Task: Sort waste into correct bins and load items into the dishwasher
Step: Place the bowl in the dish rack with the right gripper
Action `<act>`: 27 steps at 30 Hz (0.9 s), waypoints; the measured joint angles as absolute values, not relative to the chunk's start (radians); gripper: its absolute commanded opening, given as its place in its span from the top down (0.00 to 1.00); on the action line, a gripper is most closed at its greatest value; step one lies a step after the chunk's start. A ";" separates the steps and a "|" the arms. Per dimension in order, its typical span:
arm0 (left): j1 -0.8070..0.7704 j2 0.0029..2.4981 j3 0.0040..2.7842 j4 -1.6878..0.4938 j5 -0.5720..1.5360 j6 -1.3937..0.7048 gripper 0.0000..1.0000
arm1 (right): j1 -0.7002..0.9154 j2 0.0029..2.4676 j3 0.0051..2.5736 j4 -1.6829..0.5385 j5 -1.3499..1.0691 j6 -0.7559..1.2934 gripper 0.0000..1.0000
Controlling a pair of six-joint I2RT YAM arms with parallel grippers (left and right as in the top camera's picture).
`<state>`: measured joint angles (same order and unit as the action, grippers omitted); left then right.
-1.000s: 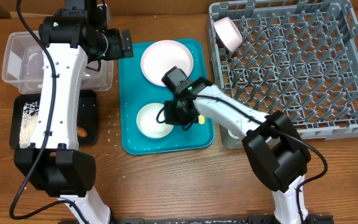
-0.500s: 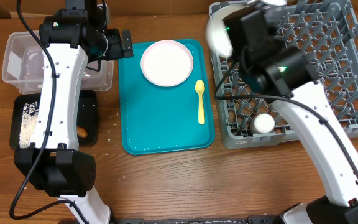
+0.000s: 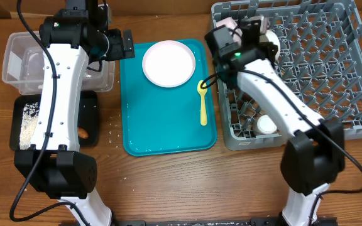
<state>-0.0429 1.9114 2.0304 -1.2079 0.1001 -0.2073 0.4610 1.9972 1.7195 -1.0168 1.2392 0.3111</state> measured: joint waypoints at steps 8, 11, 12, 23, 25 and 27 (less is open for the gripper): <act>-0.043 1.911 2.030 -1.208 0.100 -0.207 0.00 | 0.494 2.073 1.720 -1.045 1.285 0.286 0.96; -0.043 1.911 2.030 -1.208 0.101 -0.207 0.00 | 0.496 2.112 1.720 -1.042 1.293 0.285 0.96; -0.043 1.911 2.030 -1.208 0.100 -0.207 0.00 | 0.497 2.114 1.720 -1.040 1.297 0.285 0.96; -0.043 1.911 2.030 -1.208 0.100 -0.207 0.00 | 0.517 2.114 1.720 -1.074 1.287 0.288 0.96; -0.043 1.911 2.030 -1.208 0.100 -0.207 0.00 | 0.543 2.114 1.720 -1.093 1.287 0.287 0.92; -0.043 1.911 2.030 -1.208 0.100 -0.207 0.00 | 0.572 2.114 1.720 -1.110 1.286 0.288 0.44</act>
<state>-0.0429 1.9114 2.0304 -1.2083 0.1001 -0.2073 0.5720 2.1143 1.7195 -1.1099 1.2858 0.2882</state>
